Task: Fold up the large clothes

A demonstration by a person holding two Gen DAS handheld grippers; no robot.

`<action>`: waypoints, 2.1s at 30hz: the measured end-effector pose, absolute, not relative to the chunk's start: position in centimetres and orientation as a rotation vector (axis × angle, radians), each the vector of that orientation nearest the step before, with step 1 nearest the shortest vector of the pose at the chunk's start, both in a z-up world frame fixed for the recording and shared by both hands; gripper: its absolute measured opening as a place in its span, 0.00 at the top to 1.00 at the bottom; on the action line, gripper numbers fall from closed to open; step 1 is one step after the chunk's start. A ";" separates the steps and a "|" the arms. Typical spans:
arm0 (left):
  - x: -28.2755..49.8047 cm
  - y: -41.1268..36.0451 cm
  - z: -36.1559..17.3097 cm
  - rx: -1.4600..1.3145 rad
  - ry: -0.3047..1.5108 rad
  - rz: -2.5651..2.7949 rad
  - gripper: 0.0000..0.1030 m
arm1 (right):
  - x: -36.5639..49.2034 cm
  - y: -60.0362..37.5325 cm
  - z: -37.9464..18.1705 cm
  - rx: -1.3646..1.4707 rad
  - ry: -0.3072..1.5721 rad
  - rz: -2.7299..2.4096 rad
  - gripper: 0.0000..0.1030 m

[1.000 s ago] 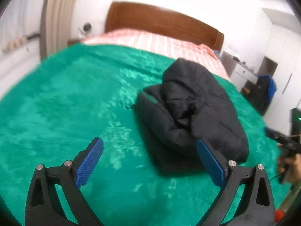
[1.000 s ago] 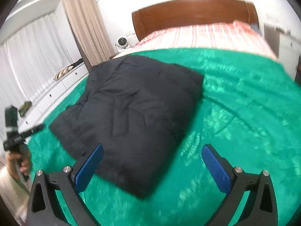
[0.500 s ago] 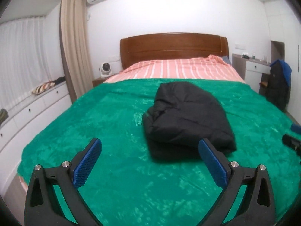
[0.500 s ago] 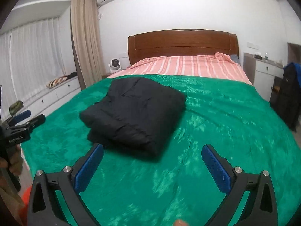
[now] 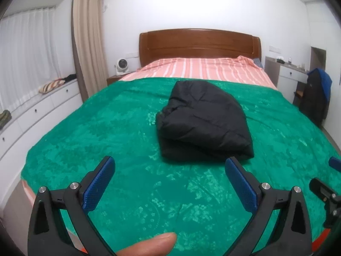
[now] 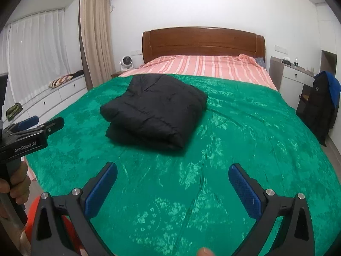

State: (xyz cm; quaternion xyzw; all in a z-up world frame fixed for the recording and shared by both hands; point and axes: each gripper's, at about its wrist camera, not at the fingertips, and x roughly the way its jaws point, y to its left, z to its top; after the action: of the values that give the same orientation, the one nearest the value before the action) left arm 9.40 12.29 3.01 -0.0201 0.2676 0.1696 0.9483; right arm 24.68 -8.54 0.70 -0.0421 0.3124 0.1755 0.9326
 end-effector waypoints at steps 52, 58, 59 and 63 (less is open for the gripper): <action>6.6 7.9 2.3 0.029 0.650 0.352 0.00 | 19.6 -7.8 3.1 -0.140 0.721 0.228 0.00; 6.9 8.1 2.3 0.017 0.658 0.353 0.00 | 19.7 -7.6 2.9 -0.144 0.728 0.236 0.00; 6.9 8.0 2.3 0.017 0.660 0.350 0.00 | 19.8 -7.7 2.9 -0.142 0.731 0.237 0.00; 7.0 7.9 2.4 0.017 0.673 0.340 0.00 | 20.1 -7.6 2.6 -0.139 0.741 0.237 0.00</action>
State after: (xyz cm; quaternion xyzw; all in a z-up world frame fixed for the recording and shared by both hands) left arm 7.00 7.90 2.37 0.0082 0.3286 0.1659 0.9297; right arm 20.12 -7.65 2.62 -0.0679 0.3611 0.1156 0.9229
